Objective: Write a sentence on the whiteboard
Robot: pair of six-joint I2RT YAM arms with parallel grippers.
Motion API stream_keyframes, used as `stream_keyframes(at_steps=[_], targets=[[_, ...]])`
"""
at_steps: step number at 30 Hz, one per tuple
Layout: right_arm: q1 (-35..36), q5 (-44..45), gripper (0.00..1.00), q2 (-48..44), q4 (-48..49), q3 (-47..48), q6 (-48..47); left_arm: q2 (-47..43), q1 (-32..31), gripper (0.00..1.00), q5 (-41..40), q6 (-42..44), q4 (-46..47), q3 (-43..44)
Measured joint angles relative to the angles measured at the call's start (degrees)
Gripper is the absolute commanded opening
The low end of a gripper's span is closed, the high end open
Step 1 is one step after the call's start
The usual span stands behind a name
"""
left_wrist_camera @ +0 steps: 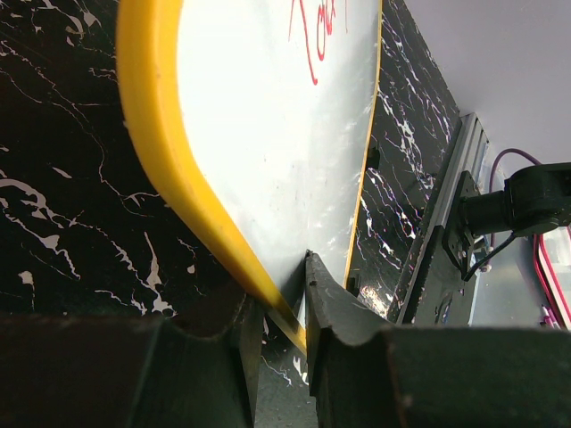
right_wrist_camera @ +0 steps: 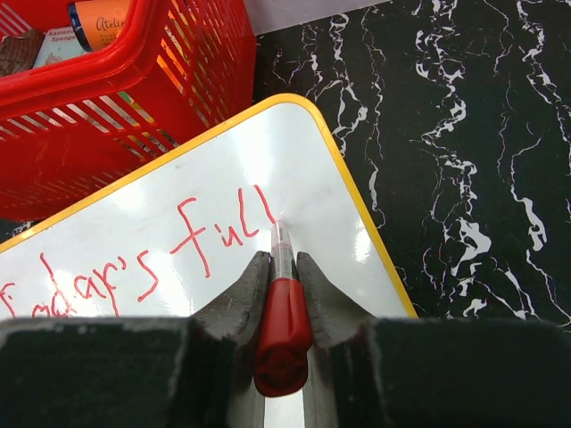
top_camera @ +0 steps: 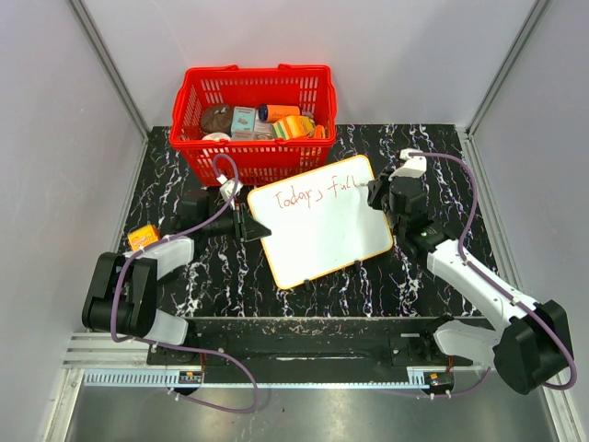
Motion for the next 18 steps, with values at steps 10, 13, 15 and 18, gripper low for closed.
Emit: stream_keyframes(at_steps=[10, 13, 15, 18], targets=[[-0.09, 1.70, 0.00, -0.50, -0.72, 0.07, 0.09, 0.00, -0.04, 0.00, 0.00, 0.02, 0.00, 0.00], [-0.20, 1.75, 0.00, -2.21, -1.38, 0.04, 0.09, -0.11, -0.13, 0.00, 0.00, 0.04, 0.02, 0.00], [-0.31, 1.64, 0.00, -4.07, -1.68, 0.02, 0.02, -0.20, -0.20, 0.00, -0.02, 0.07, 0.02, 0.00], [-0.35, 1.14, 0.00, -6.78, -1.97, 0.02, -0.20, -0.20, -0.20, 0.00, -0.02, 0.09, 0.02, 0.00]])
